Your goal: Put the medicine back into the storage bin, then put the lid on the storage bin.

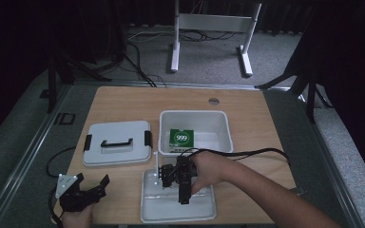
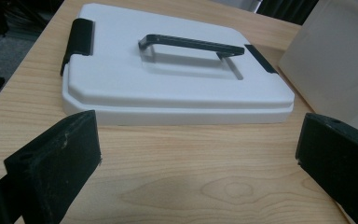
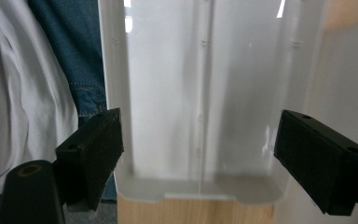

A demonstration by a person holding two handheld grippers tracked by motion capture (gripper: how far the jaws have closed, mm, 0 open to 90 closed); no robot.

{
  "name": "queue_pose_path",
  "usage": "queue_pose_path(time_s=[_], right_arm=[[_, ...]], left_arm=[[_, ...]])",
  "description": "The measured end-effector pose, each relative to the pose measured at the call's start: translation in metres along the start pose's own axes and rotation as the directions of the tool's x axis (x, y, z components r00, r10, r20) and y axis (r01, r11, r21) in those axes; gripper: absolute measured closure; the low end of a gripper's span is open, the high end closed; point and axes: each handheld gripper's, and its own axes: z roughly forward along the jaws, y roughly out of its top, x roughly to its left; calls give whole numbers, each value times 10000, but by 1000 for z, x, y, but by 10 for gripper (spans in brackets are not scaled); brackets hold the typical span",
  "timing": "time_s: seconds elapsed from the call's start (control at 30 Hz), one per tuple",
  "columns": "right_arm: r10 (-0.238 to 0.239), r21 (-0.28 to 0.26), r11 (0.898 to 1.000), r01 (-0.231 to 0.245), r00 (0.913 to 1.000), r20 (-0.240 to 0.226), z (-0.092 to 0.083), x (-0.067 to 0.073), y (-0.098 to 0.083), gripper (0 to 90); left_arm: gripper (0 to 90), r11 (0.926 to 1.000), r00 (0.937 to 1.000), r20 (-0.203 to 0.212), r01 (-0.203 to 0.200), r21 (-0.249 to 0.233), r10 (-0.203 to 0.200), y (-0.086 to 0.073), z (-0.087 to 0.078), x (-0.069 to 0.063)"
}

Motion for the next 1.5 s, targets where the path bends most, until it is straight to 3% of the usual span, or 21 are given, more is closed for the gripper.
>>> queue_pose_path(time_s=[0.2, 0.37, 0.57, 0.6, 0.67, 0.9, 1.13, 1.4, 1.5], right_arm=[[-115, 72, 9999, 116, 9998, -154, 20, 5, 6, 149], [-108, -56, 9999, 107, 9998, -162, 26, 6, 8, 149], [11, -211, 9998, -16, 9998, -220, 35, 4, 8, 162], [194, -371, 9991, -209, 9990, -408, 39, 3, 6, 163], [160, -462, 9988, -169, 9997, -198, 43, 3, 4, 209], [7, -18, 10000, -7, 9999, -104, 62, 2, 1, 213], [69, -17, 10000, -69, 9999, 147, 74, -4, 4, 342], [42, 73, 10000, -42, 9999, 120, 86, -10, 6, 402], [62, 255, 9997, -68, 9997, 237, 90, -10, 7, 502]], left_arm=[[2, 10000, 10000, -5, -41, -13, 41, 0, 0, -1], [2, 10000, 10000, -5, -22, -58, 22, 1, 0, -1], [2, 10000, 10000, 30, 13, -83, -13, 0, -1, -1], [2, 10000, 10000, 40, -1, -78, 2, 0, -1, -1], [2, 10000, 10000, 31, 11, -54, -11, 0, -1, 0], [2, 10000, 10000, 39, 4, -1, -4, 0, 0, 0], [2, 10000, 10000, 34, 43, -42, -43, 1, -1, 1], [2, 10000, 10000, 49, 33, -31, -33, 0, 0, 0], [2, 10000, 10000, 58, 39, -37, -39, 1, 0, 1]])
